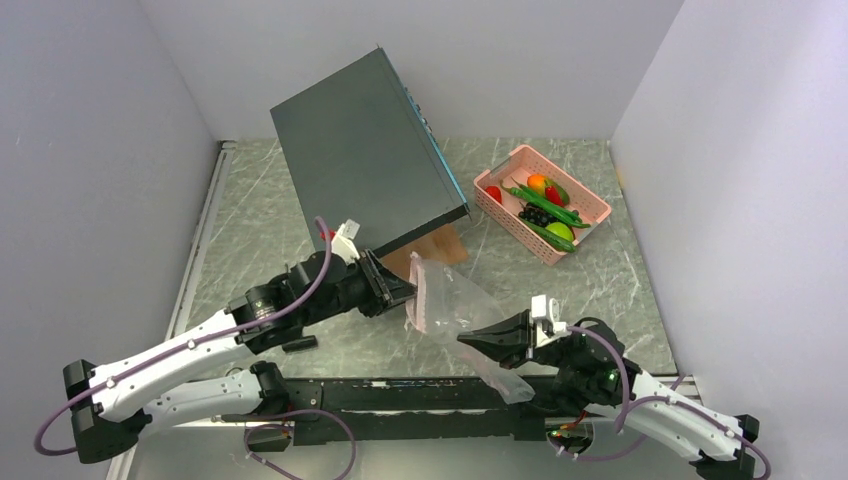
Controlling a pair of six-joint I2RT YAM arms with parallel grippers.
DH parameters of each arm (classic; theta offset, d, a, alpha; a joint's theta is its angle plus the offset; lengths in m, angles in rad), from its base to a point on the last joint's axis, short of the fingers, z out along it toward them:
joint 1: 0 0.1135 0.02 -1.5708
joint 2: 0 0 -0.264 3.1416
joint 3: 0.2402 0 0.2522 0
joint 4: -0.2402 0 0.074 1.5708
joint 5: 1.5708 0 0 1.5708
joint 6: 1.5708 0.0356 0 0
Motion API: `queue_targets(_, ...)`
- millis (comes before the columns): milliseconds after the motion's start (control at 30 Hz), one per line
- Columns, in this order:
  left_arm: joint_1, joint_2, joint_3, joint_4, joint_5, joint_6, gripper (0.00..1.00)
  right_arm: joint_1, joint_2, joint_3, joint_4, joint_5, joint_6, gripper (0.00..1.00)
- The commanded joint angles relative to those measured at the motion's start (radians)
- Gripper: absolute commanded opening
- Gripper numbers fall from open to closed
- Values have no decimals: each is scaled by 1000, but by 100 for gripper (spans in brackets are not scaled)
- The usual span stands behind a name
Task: Place the food in the zip-top bag and seal the zipper
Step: Pick up the zipper food storage bag at the center of the board, then open the zipper of the food storage bag at the center of the board.
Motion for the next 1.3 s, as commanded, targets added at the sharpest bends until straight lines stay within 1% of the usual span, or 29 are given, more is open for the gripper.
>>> queue_targets(0, -11, -38, 16, -31, -66, 7, 13, 3, 24, 43, 40, 11, 5, 0)
queue_targets(67, -11, -43, 40, -68, -95, 51, 0, 3, 37, 50, 14, 50, 29, 0)
queue_targets(100, -13, -38, 69, -107, -107, 88, 0, 3, 46, 59, -8, 85, 48, 10)
queue_targets(167, -16, -4, 164, -195, -122, 192, 0, 3, 73, 92, -72, 156, 103, 41)
queue_targets(200, -26, 30, 228, -265, -136, 238, 0, 4, 88, 115, -109, 197, 140, 53)
queue_targets(267, -70, 112, 409, -415, -194, 332, 0, 4, 125, 178, -198, 288, 231, 75)
queue_targets(300, -102, 180, 484, -502, -245, 360, 0, 3, 149, 215, -262, 334, 270, 81)
queue_targets(367, -183, 296, 635, -670, -368, 377, 0, 3, 205, 290, -384, 389, 328, 88)
queue_targets(400, -214, 358, 699, -740, -413, 381, 0, 2, 240, 335, -439, 411, 345, 89)
queue_targets(467, -252, 474, 808, -834, -456, 386, 0, 2, 306, 420, -551, 489, 400, 91)
queue_targets(533, -282, 562, 884, -883, -485, 381, 0, 2, 360, 504, -672, 594, 471, 92)
queue_targets(567, -294, 597, 906, -888, -493, 383, 0, 1, 376, 537, -722, 639, 504, 90)
queue_targets(633, -306, 637, 912, -862, -486, 399, 0, 3, 399, 597, -825, 737, 573, 87)
queue_targets(700, -308, 645, 856, -777, -467, 420, 0, 2, 416, 662, -968, 849, 686, 85)
queue_targets(733, -308, 641, 824, -721, -459, 421, 0, 1, 421, 687, -1024, 908, 714, 84)
queue_targets(767, -307, 636, 785, -682, -451, 420, 0, 2, 419, 704, -1059, 933, 720, 84)
queue_targets(900, -307, 583, 623, -502, -431, 407, 0, 1, 387, 740, -1081, 937, 665, 83)
queue_targets(1000, -307, 533, 542, -377, -410, 395, 0, 2, 387, 763, -1065, 902, 635, 80)
queue_targets(1100, -307, 515, 516, -308, -409, 380, 0, 2, 429, 776, -1030, 836, 600, 80)
queue_targets(1200, -306, 513, 522, -279, -421, 374, 0, 2, 527, 801, -1083, 838, 656, 83)
queue_targets(1267, -307, 515, 521, -264, -424, 376, 0, 2, 582, 793, -1100, 837, 684, 83)
